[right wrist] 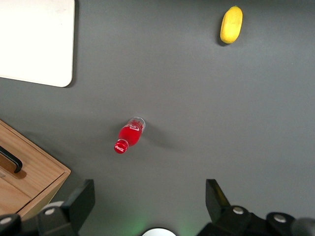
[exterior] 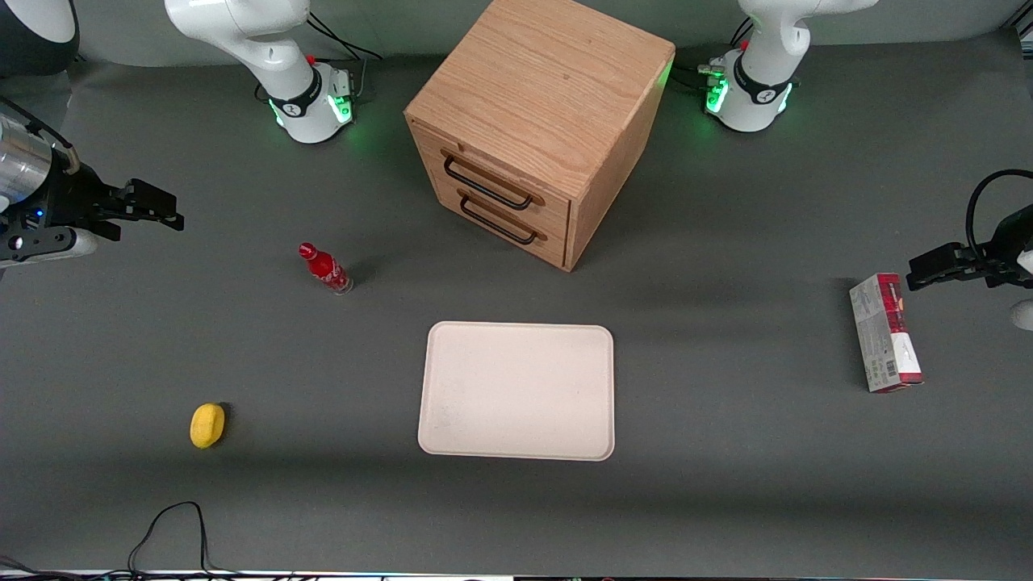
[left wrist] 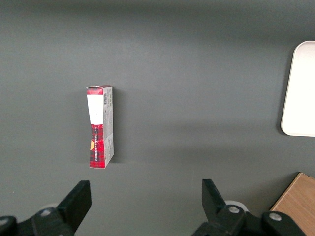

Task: Open upper drawer

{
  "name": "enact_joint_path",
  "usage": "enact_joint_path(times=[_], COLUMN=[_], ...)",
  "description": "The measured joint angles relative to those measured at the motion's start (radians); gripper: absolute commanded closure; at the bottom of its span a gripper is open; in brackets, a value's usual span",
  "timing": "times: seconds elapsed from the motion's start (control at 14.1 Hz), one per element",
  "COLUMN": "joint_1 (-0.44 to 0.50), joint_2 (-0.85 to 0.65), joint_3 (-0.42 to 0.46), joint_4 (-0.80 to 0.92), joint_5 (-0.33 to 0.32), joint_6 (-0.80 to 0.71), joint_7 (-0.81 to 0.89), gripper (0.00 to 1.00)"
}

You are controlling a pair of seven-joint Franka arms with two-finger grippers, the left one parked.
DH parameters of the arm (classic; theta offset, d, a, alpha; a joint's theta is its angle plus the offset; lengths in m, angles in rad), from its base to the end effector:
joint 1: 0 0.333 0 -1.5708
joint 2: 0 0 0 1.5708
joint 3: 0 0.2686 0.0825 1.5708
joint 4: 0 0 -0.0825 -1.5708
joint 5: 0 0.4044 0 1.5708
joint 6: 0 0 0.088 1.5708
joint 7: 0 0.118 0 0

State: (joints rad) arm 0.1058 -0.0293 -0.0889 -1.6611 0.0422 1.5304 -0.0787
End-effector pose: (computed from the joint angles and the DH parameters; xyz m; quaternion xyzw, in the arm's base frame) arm 0.5587 0.0141 0.5353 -0.9973 -0.0476 0.0500 0.0240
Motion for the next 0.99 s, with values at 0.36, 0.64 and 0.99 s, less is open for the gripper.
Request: enact_joint_path(times=[0.36, 0.64, 0.99], joint_1=[0.003, 0.018, 0.018], joint_2=[0.011, 0.061, 0.09], joint_3=[0.001, 0.005, 0.005], joint_4=[0.015, 0.077, 0.105], joint_5=[0.0, 0.0, 0.0], joint_6=[0.0, -0.009, -0.036], joint_7=[0.0, 0.0, -0.001], gripper=[0.0, 0.0, 0.0])
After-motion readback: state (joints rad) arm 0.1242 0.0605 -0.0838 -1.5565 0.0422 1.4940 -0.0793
